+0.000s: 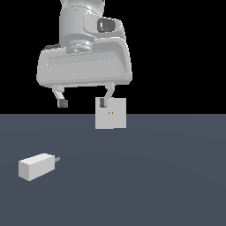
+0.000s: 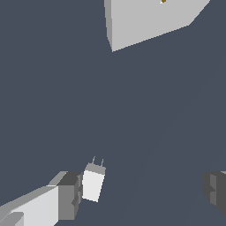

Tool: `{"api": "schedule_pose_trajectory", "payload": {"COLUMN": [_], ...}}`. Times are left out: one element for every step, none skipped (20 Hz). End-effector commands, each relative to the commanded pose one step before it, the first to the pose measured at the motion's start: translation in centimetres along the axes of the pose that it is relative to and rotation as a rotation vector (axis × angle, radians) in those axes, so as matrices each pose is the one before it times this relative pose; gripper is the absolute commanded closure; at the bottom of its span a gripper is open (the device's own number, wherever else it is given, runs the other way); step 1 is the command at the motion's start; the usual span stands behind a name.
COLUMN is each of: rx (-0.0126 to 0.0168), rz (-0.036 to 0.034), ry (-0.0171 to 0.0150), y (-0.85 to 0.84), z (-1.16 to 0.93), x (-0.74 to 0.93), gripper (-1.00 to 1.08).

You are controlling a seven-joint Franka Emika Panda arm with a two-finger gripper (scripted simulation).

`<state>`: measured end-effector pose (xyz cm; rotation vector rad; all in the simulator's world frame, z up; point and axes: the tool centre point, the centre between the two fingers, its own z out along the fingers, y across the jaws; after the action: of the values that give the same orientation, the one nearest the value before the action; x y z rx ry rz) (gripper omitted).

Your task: Plug the charger into the wall socket.

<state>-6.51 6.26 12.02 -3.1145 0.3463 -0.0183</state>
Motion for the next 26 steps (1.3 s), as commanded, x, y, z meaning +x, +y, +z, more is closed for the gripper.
{"api": "schedule_pose_trajectory", "payload": {"rx": [-0.00207,-0.00092,-0.00093,-0.00093,-0.00094,-0.00095,-0.00092,-0.00088,-0.00085,-0.00081,-0.00077,-0.00074,-0.0007,-0.00066,-0.00062,-0.00057,-0.00053,-0.00047,-0.00042,-0.00036,-0.0003,-0.00023,-0.00017,-0.00011,0.0,-0.00004], "rz": [0.04139,0.01588,0.01569,0.0155,0.0153,0.01506,0.01425,0.01337,0.01251,0.01167,0.01085,0.01008,0.0093,0.00852,0.00776,0.00701,0.00629,0.00551,0.00479,0.00407,0.00332,0.00254,0.00179,0.00117,0.0,-0.00275], "ry": [0.00742,0.00278,0.00275,0.00272,0.00268,0.00264,0.0025,0.00235,0.0022,0.00205,0.00191,0.00178,0.00164,0.0015,0.00136,0.00123,0.0011,0.00096,0.00083,0.00071,0.00058,0.00044,0.00031,0.0002,0.0,-0.00075], "y": [-0.687,-0.265,-0.263,-0.261,-0.261,-0.258,-0.245,-0.232,-0.218,-0.206,-0.193,-0.18,-0.168,-0.156,-0.143,-0.131,-0.117,-0.106,-0.091,-0.077,-0.064,-0.052,-0.038,-0.019,-0.022,0.04], "z": [0.884,0.343,0.339,0.336,0.333,0.329,0.312,0.294,0.276,0.258,0.241,0.224,0.208,0.191,0.175,0.158,0.142,0.126,0.109,0.092,0.076,0.059,0.042,0.025,0.01,-0.037], "x": [-1.122,-0.422,-0.415,-0.409,-0.403,-0.394,-0.371,-0.347,-0.323,-0.301,-0.279,-0.257,-0.236,-0.215,-0.195,-0.175,-0.155,-0.137,-0.117,-0.098,-0.08,-0.064,-0.046,-0.024,-0.021,0.031], "gripper": [-0.92,-0.92,-0.92,-0.92,-0.92,-0.92,-0.92,-0.92,-0.92,-0.92,-0.92,-0.92,-0.92,-0.92,-0.92,-0.92,-0.92,-0.92,-0.92,-0.92,-0.92,-0.92,-0.92,-0.92,-0.92,-0.92]}}
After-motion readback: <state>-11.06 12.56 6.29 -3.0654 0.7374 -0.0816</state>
